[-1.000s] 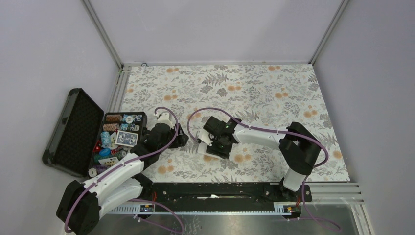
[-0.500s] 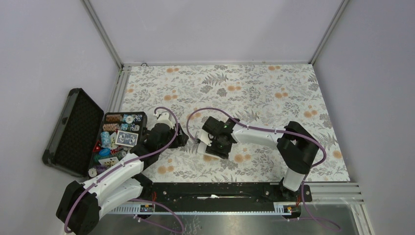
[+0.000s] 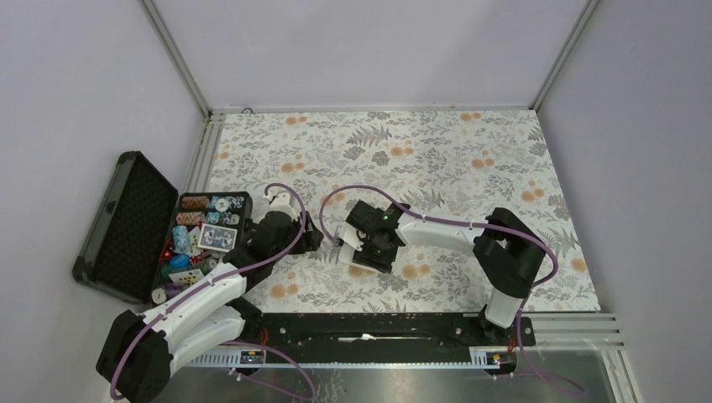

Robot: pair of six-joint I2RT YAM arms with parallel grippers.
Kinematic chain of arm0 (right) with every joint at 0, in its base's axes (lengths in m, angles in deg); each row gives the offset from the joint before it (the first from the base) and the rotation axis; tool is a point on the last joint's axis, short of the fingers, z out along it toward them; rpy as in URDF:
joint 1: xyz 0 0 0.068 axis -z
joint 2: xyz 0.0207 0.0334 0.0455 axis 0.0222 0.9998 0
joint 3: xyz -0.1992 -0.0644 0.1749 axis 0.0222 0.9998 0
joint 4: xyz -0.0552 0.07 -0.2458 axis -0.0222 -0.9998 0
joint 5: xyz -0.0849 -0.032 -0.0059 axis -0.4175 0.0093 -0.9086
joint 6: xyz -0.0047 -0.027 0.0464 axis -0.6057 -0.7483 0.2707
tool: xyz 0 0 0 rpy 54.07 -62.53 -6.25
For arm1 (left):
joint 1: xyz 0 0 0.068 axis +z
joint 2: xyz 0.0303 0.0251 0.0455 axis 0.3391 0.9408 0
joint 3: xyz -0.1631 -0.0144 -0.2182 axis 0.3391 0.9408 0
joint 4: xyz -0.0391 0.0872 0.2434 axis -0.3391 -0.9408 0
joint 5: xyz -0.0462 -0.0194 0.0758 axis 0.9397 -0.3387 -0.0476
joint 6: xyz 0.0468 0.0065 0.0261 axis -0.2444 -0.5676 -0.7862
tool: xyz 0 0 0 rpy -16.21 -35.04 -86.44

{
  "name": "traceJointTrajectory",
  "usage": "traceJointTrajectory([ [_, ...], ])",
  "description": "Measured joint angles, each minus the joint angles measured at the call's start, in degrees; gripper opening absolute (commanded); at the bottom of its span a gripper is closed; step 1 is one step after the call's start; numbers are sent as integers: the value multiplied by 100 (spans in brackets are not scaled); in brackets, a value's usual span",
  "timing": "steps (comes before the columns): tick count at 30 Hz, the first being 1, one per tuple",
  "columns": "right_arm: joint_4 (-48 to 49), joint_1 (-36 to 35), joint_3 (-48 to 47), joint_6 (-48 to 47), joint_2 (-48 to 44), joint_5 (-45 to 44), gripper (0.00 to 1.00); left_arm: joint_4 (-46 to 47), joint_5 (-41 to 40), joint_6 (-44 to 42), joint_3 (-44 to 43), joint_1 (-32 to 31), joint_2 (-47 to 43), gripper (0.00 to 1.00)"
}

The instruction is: Load the batteries into the remote control

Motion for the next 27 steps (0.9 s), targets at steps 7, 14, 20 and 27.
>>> traceJointTrajectory([
  [7, 4, 0, -2, 59, 13, 2, 61, 2, 2, -2, 0, 0, 2, 59],
  [14, 26, 0, -2, 111, 13, 15, 65, 4, 2, 0, 0, 0, 2, 60],
  [20, 116, 0, -2, 164, 13, 42, 74, 4, 2, 0, 0, 0, 2, 60],
  [27, 122, 0, 0, 223, -2, 37, 100, 4, 2, 0, 0, 0, 4, 60],
])
